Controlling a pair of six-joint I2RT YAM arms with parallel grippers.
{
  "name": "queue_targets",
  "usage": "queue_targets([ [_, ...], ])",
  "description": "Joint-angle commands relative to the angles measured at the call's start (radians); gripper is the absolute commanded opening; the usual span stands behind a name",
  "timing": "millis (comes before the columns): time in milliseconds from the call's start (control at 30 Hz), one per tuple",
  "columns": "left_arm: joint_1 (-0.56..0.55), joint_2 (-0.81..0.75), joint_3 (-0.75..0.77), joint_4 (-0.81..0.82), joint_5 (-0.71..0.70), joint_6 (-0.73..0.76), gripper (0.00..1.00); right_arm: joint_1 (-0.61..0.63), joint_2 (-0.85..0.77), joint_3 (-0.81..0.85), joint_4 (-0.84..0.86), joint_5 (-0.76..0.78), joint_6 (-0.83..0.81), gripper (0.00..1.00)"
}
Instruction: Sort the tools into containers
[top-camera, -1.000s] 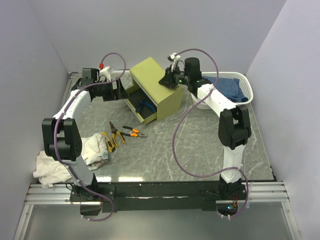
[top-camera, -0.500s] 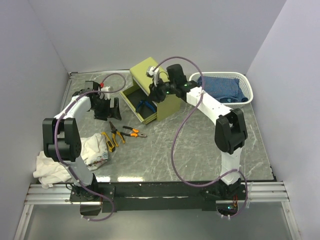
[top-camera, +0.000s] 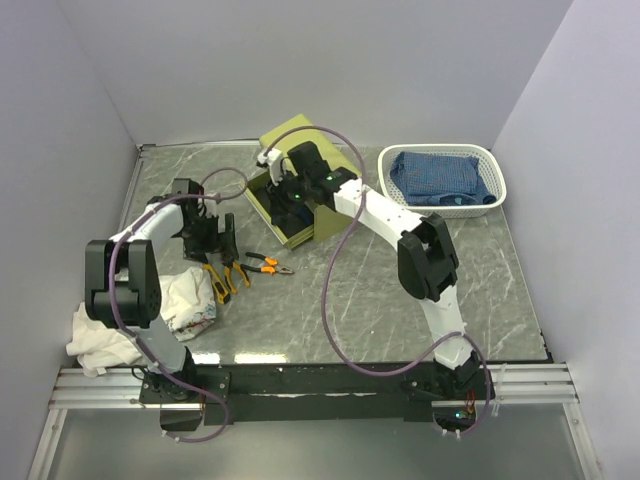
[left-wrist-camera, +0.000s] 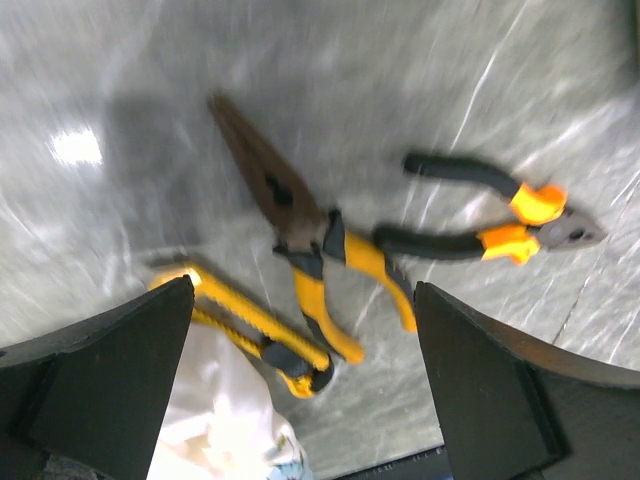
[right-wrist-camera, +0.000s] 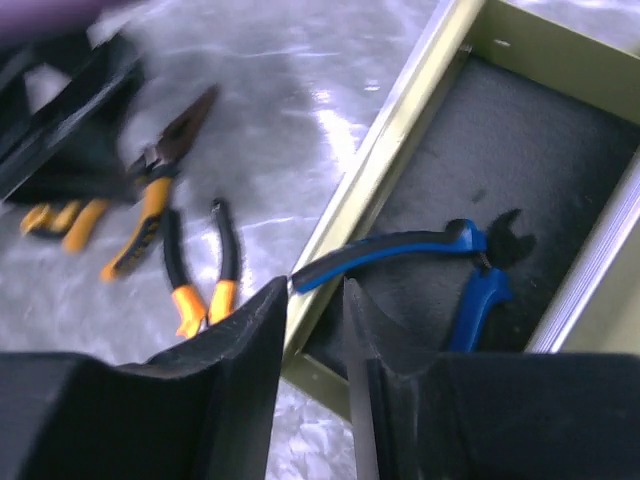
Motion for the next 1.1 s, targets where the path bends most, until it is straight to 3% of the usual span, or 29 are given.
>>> queue_targets([
  [0, 0.002, -0.101, -0.049, 0.033, 0.013, -0.038, 0.97, 0.018, 0.027, 0.038, 0.022, 0.18, 0.172, 0.38],
  [200, 0.068, -0.164, -0.094, 0.035, 0.027, -0.064, 0.96, 0.075, 0.076, 0.071, 0.032, 0.403, 0.344, 0.49],
  [333, 0.086, -0.204, -0.115, 0.041, 0.048, -0.074, 0.97, 0.097, 0.105, 0.104, 0.024, 0.472, 0.399, 0.42],
  [367, 0.089, -0.208, -0.12, 0.047, 0.058, -0.08, 0.96, 0.103, 0.106, 0.106, 0.028, 0.481, 0.402, 0.38],
  [733, 0.106, -0.233, -0.134, 0.062, 0.102, -0.104, 0.97, 0.123, 0.132, 0.1, -0.045, 0.524, 0.473, 0.32],
  [900, 0.111, -0.238, -0.14, 0.075, 0.116, -0.115, 0.96, 0.123, 0.116, 0.061, -0.065, 0.529, 0.5, 0.34],
  [1067, 0.114, -0.236, -0.144, 0.09, 0.128, -0.124, 0.96, 0.121, 0.099, 0.032, -0.068, 0.532, 0.51, 0.42],
])
